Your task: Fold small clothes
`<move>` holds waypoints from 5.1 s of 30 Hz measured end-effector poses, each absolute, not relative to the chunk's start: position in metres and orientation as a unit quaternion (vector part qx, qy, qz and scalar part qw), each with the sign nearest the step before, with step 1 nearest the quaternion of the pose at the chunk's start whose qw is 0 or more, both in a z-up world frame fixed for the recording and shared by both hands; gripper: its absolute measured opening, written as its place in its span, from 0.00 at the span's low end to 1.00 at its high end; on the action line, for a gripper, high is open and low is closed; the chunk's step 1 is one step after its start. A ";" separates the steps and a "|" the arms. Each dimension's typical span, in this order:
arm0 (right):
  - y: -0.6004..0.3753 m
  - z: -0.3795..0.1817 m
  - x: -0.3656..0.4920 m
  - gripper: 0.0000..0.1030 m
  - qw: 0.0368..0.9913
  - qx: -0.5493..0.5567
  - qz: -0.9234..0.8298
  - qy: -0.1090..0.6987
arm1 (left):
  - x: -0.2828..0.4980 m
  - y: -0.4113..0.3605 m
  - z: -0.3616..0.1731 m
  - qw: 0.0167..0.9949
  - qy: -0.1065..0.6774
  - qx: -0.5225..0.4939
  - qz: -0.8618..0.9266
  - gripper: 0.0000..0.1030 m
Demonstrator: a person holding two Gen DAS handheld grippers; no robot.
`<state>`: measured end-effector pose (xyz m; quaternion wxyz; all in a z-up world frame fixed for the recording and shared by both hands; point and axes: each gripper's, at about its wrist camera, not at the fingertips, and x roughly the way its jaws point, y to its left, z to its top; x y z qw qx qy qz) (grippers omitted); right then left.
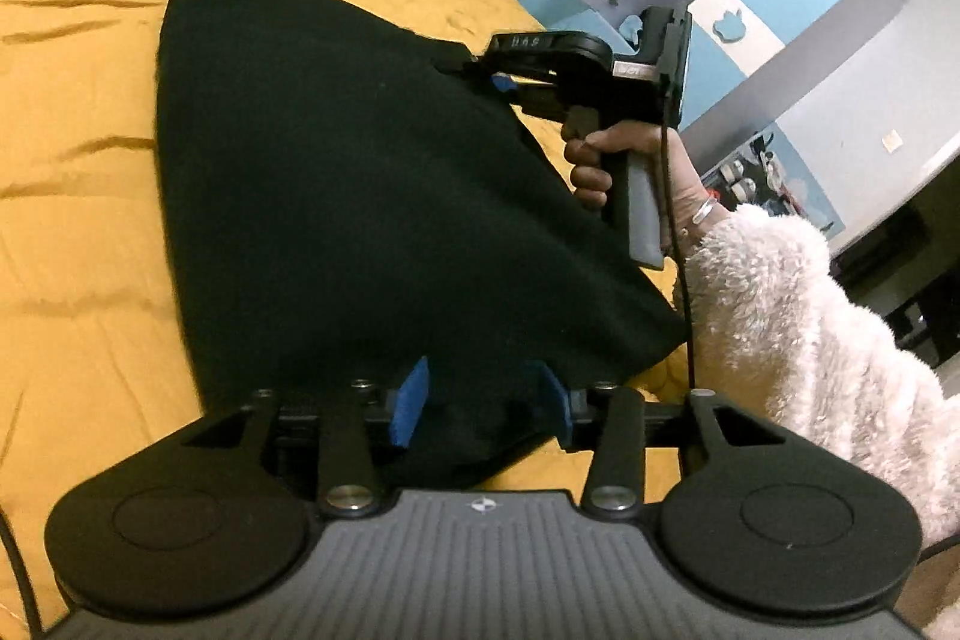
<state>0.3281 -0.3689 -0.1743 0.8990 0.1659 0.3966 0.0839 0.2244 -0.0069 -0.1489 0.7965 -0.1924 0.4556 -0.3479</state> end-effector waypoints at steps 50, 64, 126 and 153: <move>-0.418 -0.178 0.051 0.02 0.887 0.281 0.040 0.363 | 0.188 0.060 -0.127 0.843 0.405 -0.243 -0.255 0.64; -0.412 -0.176 0.062 0.06 0.888 0.264 0.039 0.374 | 0.161 0.010 -0.136 0.880 0.410 -0.034 -0.237 0.47; -0.405 -0.154 0.044 0.03 0.893 0.222 0.035 0.390 | 0.184 0.032 -0.144 0.826 0.442 -0.169 -0.305 0.28; -0.463 -0.223 0.306 0.78 0.766 0.405 0.210 0.453 | 0.265 0.091 -0.205 0.690 0.529 -0.392 -0.300 0.69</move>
